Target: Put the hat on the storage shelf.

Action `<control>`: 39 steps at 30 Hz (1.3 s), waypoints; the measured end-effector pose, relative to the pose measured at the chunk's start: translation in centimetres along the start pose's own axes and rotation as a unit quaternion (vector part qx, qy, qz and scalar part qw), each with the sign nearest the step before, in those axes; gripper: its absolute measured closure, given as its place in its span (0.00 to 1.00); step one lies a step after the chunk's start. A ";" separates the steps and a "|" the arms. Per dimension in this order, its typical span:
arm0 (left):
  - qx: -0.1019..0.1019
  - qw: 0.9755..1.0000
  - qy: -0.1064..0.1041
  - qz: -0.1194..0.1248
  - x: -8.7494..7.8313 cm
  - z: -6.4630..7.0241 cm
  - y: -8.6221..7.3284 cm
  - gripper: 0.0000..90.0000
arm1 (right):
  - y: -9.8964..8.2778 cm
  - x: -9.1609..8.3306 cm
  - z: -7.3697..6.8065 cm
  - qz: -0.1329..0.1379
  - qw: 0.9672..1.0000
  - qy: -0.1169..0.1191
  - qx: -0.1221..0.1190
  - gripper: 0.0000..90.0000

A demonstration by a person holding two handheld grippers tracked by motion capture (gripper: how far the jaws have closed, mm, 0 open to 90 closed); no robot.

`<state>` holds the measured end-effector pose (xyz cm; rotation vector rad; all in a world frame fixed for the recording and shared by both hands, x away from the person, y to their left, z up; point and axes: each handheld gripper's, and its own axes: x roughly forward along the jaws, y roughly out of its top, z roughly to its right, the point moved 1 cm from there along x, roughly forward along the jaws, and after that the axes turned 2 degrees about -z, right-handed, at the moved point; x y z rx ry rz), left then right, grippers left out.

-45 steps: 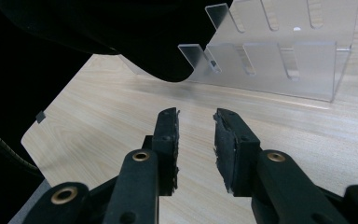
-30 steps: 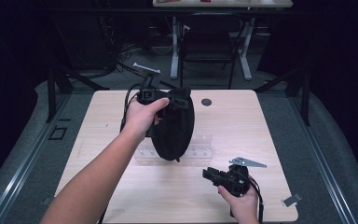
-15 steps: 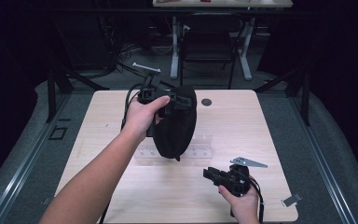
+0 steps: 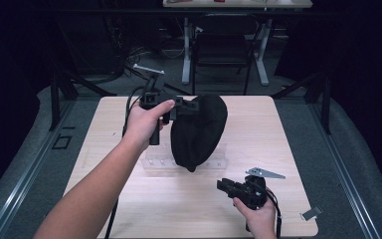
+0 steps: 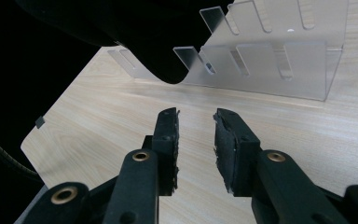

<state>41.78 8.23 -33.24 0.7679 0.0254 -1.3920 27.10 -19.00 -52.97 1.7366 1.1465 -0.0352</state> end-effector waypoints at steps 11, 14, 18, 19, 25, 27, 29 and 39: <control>-0.003 1.000 0.016 0.008 -3.0 -2.0 -0.8 0.67 | 0.1 -0.3 0.1 0.003 1.000 -0.004 0.000 0.77; -0.009 1.000 0.025 0.009 -3.9 -3.2 -1.3 0.67 | 0.1 -0.4 0.1 0.004 1.000 -0.004 0.004 0.77; -0.022 0.999 0.042 0.011 -5.0 -5.0 -2.1 0.67 | 0.4 -0.6 0.0 0.003 1.000 -0.010 -0.002 0.77; -0.023 0.999 0.045 0.012 -5.5 -5.6 -2.3 0.67 | 0.4 -0.6 0.0 0.003 1.000 -0.011 -0.002 0.77; -0.015 0.995 0.095 0.015 -7.0 -8.0 -3.9 0.67 | 0.7 -0.8 -0.1 -0.001 1.000 -0.016 -0.005 0.77; -0.015 0.994 0.108 0.014 -7.3 -9.0 -4.7 0.67 | 0.6 -0.9 -0.1 -0.004 1.000 -0.020 -0.007 0.77; -0.015 0.993 0.115 0.011 -7.5 -10.0 -5.6 0.67 | 0.5 -1.1 0.1 -0.007 1.000 -0.024 -0.008 0.77; 0.000 0.989 0.150 -0.003 -7.8 -14.3 -10.2 0.66 | 0.0 -1.9 0.9 -0.008 0.999 -0.038 -0.004 0.77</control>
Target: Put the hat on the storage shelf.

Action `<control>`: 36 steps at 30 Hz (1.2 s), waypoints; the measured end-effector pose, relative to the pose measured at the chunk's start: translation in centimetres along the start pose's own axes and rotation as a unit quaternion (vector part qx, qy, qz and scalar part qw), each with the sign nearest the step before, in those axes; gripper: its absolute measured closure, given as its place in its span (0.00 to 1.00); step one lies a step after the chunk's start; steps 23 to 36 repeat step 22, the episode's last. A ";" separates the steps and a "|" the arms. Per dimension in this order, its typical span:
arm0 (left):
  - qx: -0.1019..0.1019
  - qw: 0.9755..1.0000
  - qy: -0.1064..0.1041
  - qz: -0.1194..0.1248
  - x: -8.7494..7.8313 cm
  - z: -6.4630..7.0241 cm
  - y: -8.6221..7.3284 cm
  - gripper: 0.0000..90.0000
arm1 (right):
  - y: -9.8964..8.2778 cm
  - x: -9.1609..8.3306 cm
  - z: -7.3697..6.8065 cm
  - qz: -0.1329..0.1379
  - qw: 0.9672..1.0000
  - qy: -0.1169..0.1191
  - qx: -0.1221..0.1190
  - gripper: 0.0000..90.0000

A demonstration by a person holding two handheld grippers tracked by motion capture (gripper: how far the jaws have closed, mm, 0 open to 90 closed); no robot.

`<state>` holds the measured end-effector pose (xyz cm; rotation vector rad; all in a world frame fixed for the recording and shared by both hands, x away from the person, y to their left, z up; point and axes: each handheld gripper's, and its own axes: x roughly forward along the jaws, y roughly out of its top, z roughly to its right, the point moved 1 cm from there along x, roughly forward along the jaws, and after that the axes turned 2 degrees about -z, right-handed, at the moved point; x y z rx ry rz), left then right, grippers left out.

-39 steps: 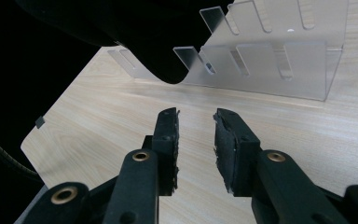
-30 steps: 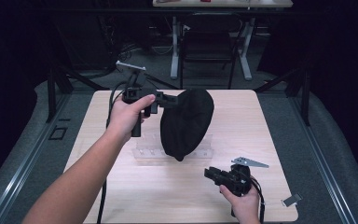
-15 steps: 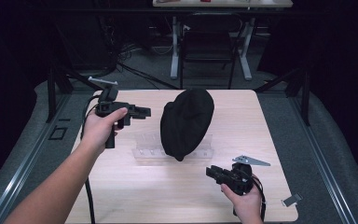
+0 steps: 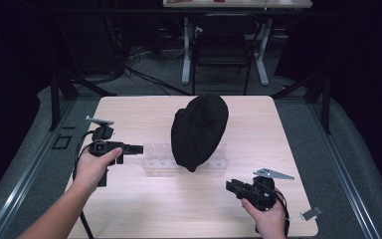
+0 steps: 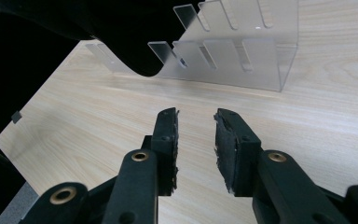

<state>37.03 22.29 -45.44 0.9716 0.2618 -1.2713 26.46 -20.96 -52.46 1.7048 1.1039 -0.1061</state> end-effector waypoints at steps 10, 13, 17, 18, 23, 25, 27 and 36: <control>0.031 0.999 0.037 0.010 0.4 -1.9 -3.3 0.67 | -0.4 -0.4 0.7 0.008 1.000 -0.002 0.011 0.77; 0.042 0.997 0.057 0.009 0.5 -2.2 -4.1 0.68 | -0.5 -0.4 0.8 0.006 1.000 -0.005 0.010 0.77; 0.056 0.996 0.072 0.024 0.5 -2.5 -5.4 0.67 | -0.6 -0.6 1.0 0.010 1.000 -0.013 0.009 0.76; 0.057 0.995 0.075 0.026 0.6 -2.7 -5.8 0.67 | -0.7 -0.6 1.0 0.013 1.000 -0.011 0.010 0.76; 0.062 0.993 0.091 0.042 0.6 -3.3 -6.9 0.65 | -0.8 -0.8 1.4 0.016 1.000 -0.014 0.013 0.74; 0.062 0.993 0.091 0.042 0.6 -3.3 -6.9 0.65 | -0.8 -0.8 1.4 0.016 1.000 -0.014 0.013 0.74; 0.062 0.993 0.091 0.042 0.6 -3.3 -6.9 0.65 | -0.8 -0.8 1.4 0.016 1.000 -0.014 0.013 0.74; 0.062 0.993 0.091 0.042 0.6 -3.3 -6.9 0.65 | -0.8 -0.8 1.4 0.016 1.000 -0.014 0.013 0.74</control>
